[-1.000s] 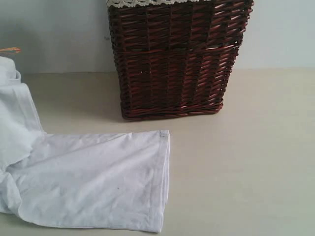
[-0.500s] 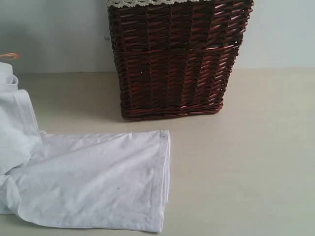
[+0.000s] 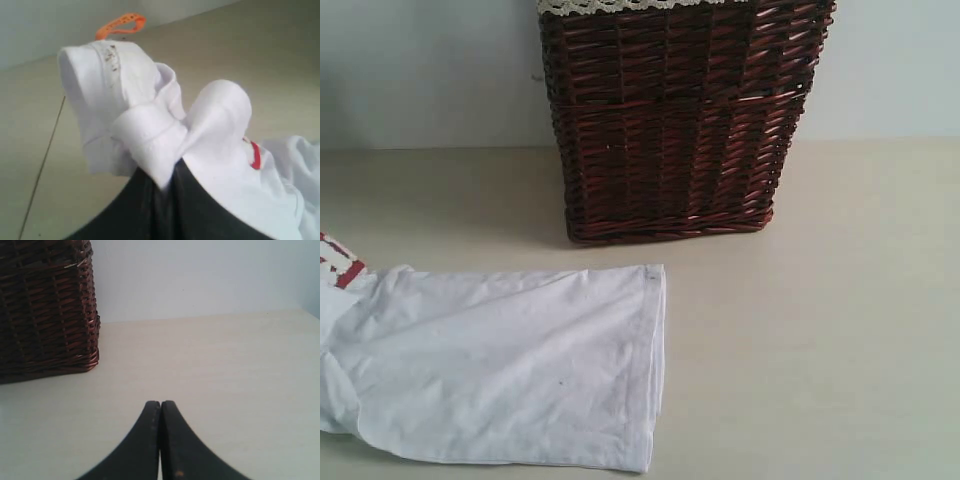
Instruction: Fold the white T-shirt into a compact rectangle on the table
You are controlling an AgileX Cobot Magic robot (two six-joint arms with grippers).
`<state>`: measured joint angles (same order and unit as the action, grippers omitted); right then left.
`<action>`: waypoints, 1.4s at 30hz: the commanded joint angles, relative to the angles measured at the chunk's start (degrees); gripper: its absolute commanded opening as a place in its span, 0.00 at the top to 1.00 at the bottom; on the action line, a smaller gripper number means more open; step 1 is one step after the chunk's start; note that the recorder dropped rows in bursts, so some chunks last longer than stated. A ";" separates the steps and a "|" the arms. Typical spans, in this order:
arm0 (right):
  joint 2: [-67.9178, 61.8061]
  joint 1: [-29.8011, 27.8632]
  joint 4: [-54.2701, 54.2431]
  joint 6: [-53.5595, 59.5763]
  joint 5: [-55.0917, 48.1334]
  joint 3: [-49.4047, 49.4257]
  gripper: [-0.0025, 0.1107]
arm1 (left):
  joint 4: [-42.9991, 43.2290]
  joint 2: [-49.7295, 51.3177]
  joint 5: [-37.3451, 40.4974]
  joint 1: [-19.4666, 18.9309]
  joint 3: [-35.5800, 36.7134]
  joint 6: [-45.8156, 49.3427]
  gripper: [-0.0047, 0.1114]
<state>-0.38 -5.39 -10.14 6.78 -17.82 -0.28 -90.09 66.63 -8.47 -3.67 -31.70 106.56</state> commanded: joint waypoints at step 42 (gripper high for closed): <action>0.38 0.00 -0.03 0.20 0.10 0.28 0.98 | 4.40 10.73 2.51 6.20 -11.88 -12.37 0.96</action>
<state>-0.38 -5.39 -10.14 6.78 -18.03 -0.28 -85.71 77.38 -3.09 1.84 -44.70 90.83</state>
